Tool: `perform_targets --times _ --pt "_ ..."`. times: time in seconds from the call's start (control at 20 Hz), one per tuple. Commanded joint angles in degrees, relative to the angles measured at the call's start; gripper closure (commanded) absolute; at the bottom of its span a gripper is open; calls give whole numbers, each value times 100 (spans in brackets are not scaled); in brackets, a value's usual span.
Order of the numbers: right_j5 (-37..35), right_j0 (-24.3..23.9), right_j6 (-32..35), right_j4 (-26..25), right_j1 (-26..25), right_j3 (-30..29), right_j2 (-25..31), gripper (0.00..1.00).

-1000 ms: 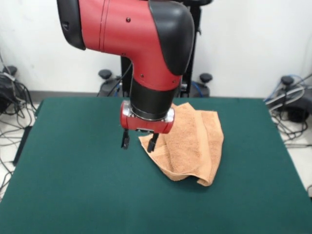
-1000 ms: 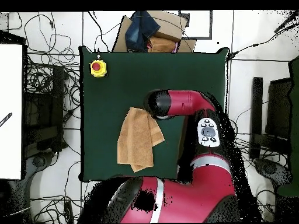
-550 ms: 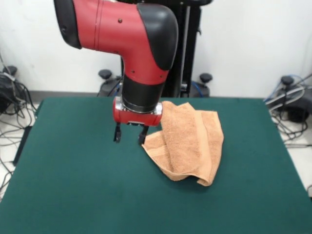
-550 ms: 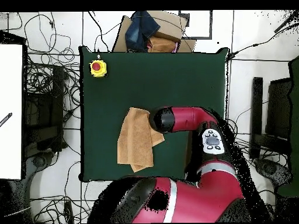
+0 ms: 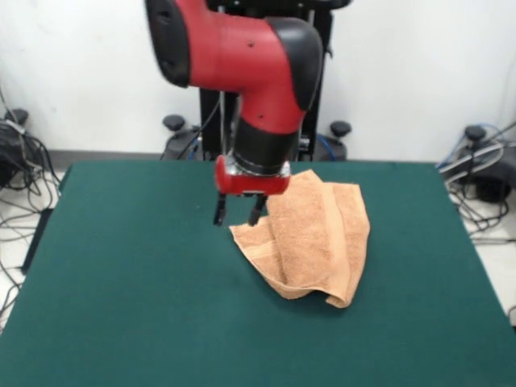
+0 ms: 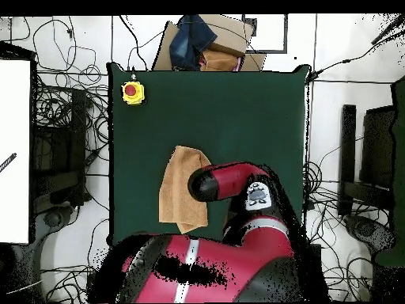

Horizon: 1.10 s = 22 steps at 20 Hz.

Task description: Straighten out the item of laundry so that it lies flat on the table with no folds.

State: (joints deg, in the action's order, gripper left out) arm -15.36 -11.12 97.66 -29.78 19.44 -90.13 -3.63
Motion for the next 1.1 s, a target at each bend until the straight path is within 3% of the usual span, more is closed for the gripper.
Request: perform_targets --times 0.05,0.5,0.8,1.1 --pt "386 330 772 -212 -37 -372 -111 0" --pt "1651 87 644 -324 -728 141 51 0" --pt "1765 -80 441 -299 -996 328 166 0" --pt "1865 152 547 -120 -1137 474 -201 0"
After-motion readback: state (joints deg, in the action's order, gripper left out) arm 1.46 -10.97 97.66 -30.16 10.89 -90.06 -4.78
